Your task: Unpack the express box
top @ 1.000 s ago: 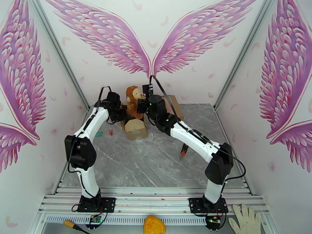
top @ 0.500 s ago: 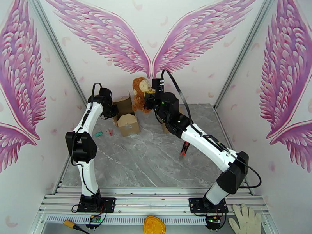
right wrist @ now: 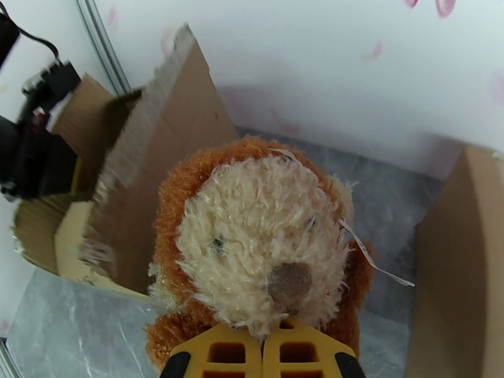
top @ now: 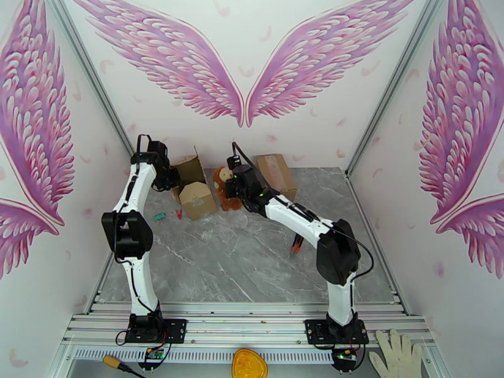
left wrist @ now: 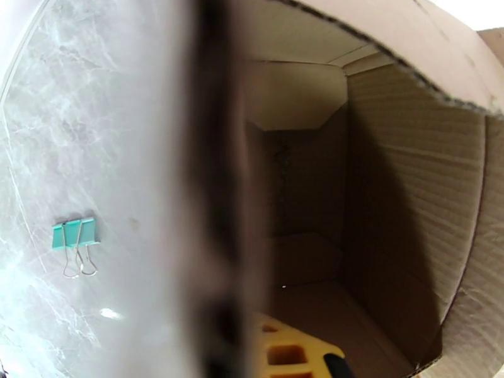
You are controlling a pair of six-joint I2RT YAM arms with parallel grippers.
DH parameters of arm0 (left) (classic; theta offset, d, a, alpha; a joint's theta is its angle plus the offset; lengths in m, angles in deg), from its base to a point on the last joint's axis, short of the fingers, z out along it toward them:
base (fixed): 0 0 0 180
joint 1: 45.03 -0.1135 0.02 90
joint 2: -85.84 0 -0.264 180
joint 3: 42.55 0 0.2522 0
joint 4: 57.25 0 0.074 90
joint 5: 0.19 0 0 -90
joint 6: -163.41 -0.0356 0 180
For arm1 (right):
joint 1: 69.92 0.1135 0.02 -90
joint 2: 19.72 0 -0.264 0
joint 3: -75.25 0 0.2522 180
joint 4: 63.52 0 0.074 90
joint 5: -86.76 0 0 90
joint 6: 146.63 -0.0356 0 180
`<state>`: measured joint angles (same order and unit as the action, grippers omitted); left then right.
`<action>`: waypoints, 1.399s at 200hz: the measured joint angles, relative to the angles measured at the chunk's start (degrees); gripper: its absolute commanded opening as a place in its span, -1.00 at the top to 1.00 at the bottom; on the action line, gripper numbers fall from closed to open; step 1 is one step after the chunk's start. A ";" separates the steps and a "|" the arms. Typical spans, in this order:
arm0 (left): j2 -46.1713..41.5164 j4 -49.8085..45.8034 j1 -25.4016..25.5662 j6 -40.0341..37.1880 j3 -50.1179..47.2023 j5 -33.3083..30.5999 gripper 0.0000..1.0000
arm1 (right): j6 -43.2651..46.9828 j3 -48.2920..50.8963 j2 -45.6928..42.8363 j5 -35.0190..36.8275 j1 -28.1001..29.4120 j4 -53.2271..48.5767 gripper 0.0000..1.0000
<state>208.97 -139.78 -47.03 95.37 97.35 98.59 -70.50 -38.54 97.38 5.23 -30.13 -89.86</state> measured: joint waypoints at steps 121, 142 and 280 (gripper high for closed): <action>-4.22 2.19 0.72 -2.36 3.74 -1.62 -0.71 | 1.36 -8.33 2.40 -2.36 -0.44 -8.74 -0.99; -7.65 3.19 2.99 -2.89 4.17 -2.21 -0.72 | 2.71 -5.97 -4.22 -1.07 -1.18 -9.84 -0.99; -4.52 23.65 28.55 3.45 1.57 8.44 -0.76 | -0.96 4.76 -16.15 -5.46 -27.71 -19.15 -0.99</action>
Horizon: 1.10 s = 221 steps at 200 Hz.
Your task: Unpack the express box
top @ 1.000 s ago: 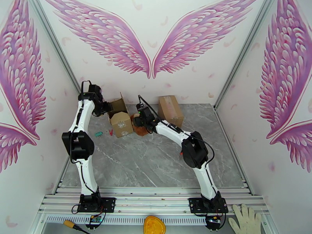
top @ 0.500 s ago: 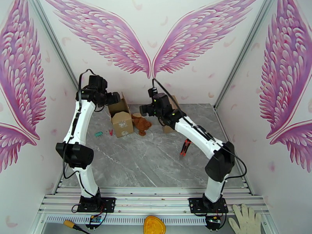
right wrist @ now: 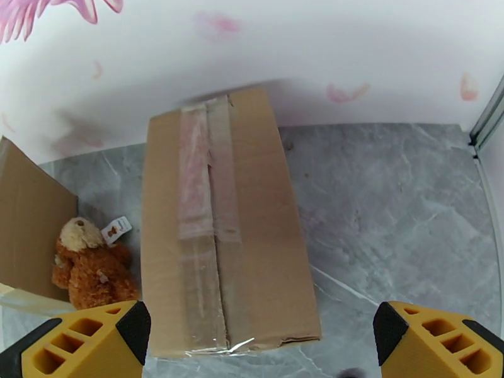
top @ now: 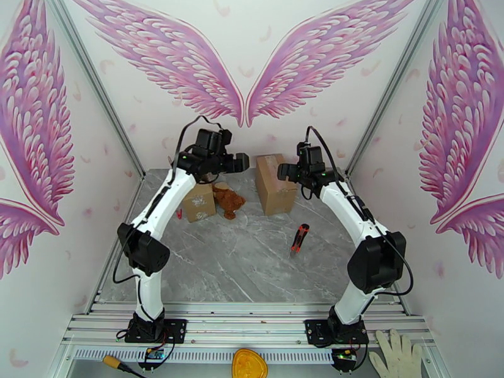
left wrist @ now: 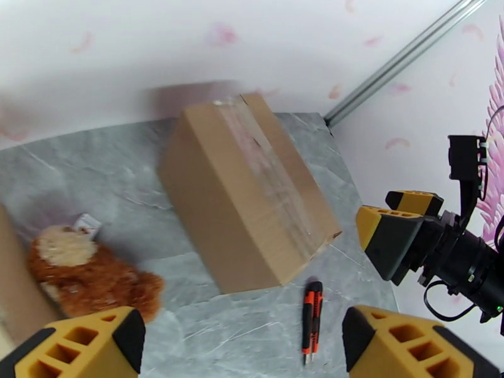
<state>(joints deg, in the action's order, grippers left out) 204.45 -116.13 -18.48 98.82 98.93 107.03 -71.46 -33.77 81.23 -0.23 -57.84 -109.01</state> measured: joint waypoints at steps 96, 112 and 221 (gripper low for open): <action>20.83 5.79 2.60 7.96 11.41 7.69 -0.70 | -0.44 -2.86 11.61 -15.30 -3.26 1.01 -1.00; 21.68 6.38 2.69 8.52 11.96 8.33 -0.68 | -0.66 -3.13 12.33 -16.81 -3.26 1.03 -0.99; 21.88 6.40 2.64 7.63 9.99 11.82 -0.45 | -4.90 3.26 11.21 -28.63 -4.42 7.06 -0.85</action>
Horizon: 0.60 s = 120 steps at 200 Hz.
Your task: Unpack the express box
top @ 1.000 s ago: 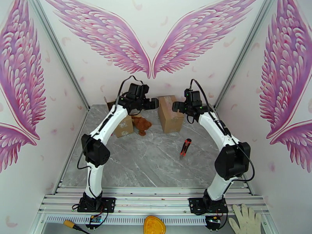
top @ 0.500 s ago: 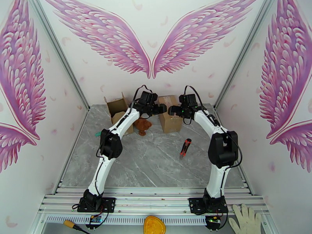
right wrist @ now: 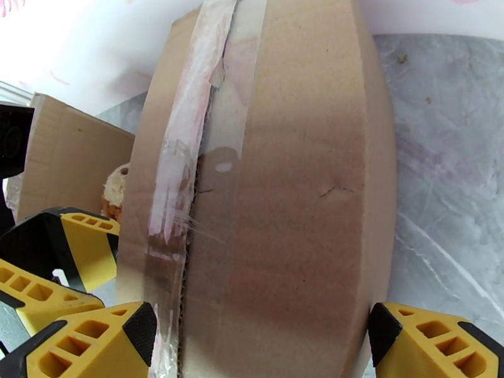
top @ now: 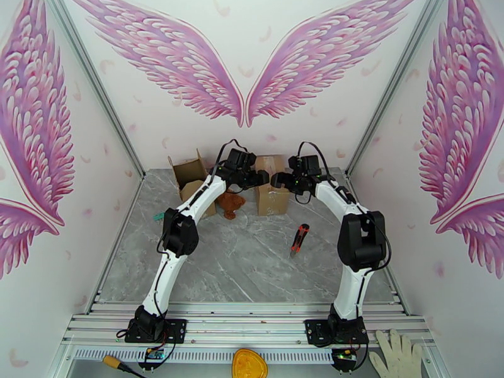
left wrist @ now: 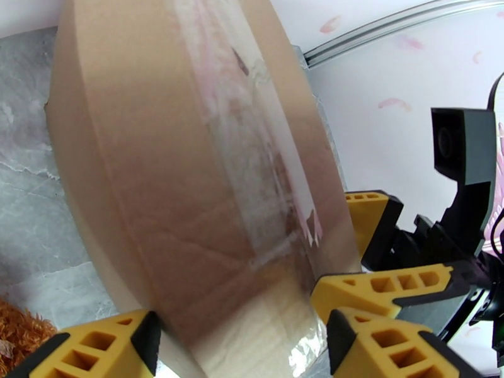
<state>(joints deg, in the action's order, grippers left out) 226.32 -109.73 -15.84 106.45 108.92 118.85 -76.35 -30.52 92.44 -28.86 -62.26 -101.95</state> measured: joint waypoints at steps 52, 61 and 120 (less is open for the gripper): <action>-8.37 1.73 0.44 -2.64 -15.15 1.75 -0.41 | -0.48 8.81 -6.97 -2.62 0.57 0.98 -0.82; -10.40 1.64 0.81 -3.26 -17.90 1.73 -0.40 | -0.72 10.49 -8.26 -2.91 0.87 1.25 -0.82; -21.66 1.62 3.61 -6.12 -33.51 1.46 -0.38 | -2.29 19.91 -15.76 -3.10 2.23 2.19 -0.82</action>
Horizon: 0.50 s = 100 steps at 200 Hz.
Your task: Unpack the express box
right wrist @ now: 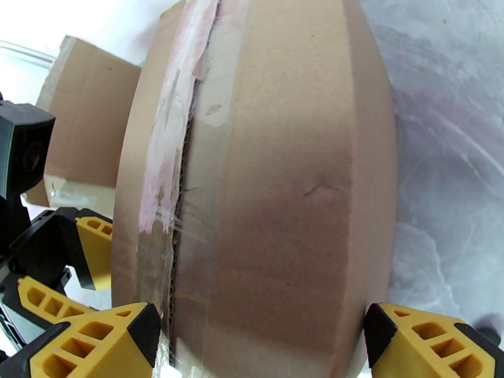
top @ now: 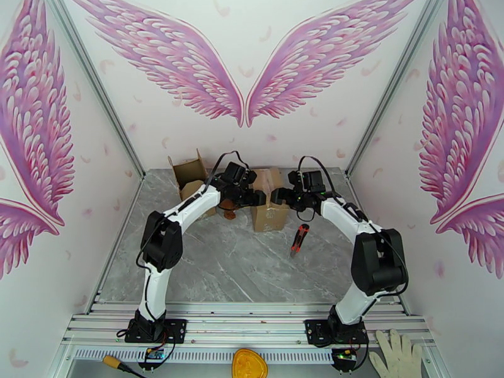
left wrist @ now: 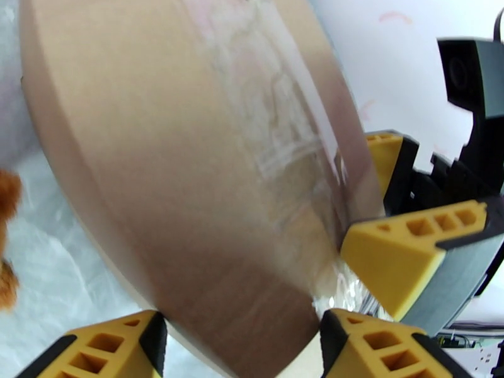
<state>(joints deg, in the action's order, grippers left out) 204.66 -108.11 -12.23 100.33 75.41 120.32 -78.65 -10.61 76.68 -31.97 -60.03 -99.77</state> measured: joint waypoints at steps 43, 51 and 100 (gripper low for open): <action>-5.97 -0.70 1.07 -2.58 -7.54 -1.57 -0.50 | -0.11 2.29 -3.48 0.92 0.68 -2.69 -0.90; -6.60 -1.16 1.07 -3.19 -8.04 -2.23 -0.54 | -0.09 2.49 -4.11 1.57 0.68 -3.52 -0.92; -9.94 -3.93 0.00 -8.52 -8.46 -8.57 -0.68 | -0.09 2.21 -10.10 9.81 0.66 -8.09 -0.98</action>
<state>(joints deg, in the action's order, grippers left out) 194.72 -112.05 -12.23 91.81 66.95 111.75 -78.74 -8.40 66.59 -22.15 -59.37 -107.85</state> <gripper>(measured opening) 0.829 0.991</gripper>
